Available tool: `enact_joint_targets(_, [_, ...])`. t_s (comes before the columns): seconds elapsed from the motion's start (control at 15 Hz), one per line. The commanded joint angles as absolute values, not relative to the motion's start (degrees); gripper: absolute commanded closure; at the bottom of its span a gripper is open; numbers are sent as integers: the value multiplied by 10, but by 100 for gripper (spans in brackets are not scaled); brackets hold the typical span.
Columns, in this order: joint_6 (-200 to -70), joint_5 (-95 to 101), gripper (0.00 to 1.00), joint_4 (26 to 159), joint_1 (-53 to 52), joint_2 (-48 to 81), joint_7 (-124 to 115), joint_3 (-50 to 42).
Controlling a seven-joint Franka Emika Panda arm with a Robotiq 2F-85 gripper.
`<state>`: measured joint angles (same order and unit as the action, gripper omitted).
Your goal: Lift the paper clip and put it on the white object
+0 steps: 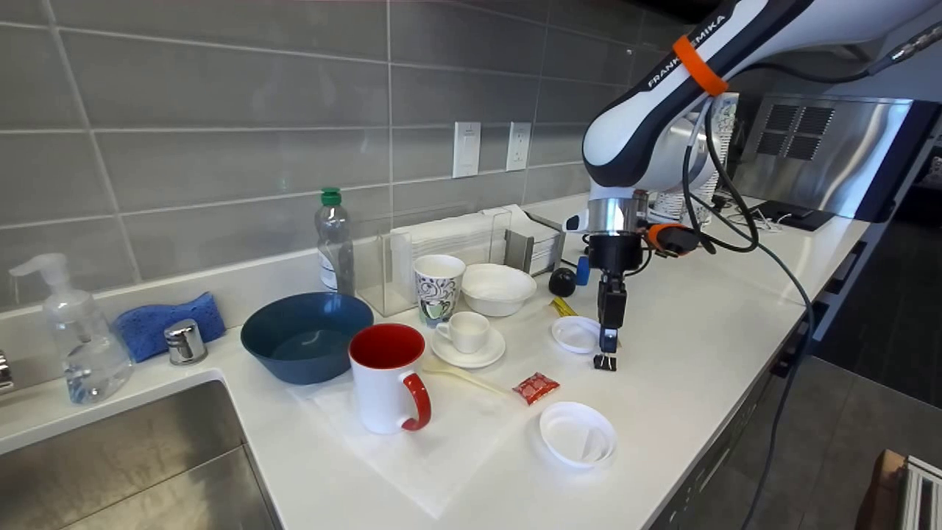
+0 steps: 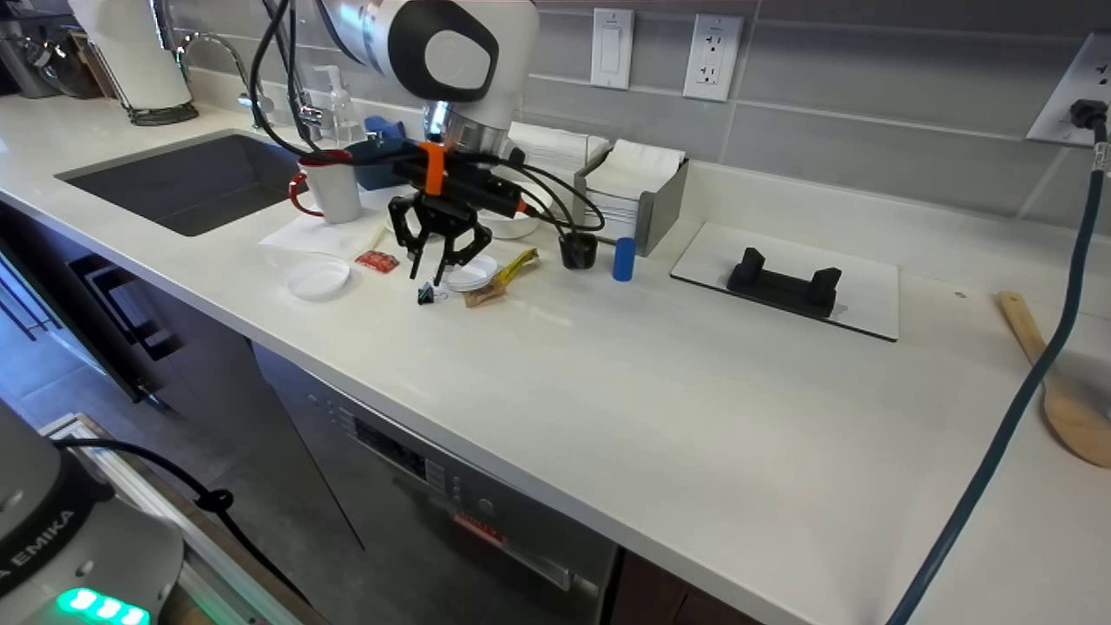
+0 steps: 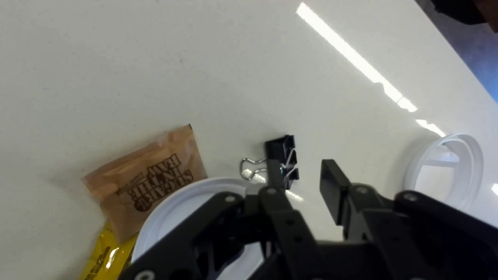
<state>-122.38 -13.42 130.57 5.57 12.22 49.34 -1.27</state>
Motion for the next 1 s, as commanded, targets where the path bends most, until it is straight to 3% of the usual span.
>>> enact_joint_targets(0.0, [-1218,-118,67,1300,56,133,492,-5])
enact_joint_targets(0.2, [-1222,-119,91,1302,56,136,492,-1])
enact_joint_targets(0.33, [-1222,-121,100,1303,57,134,493,1])
enact_joint_targets(0.93, [-1173,-119,99,1316,49,56,440,-1])
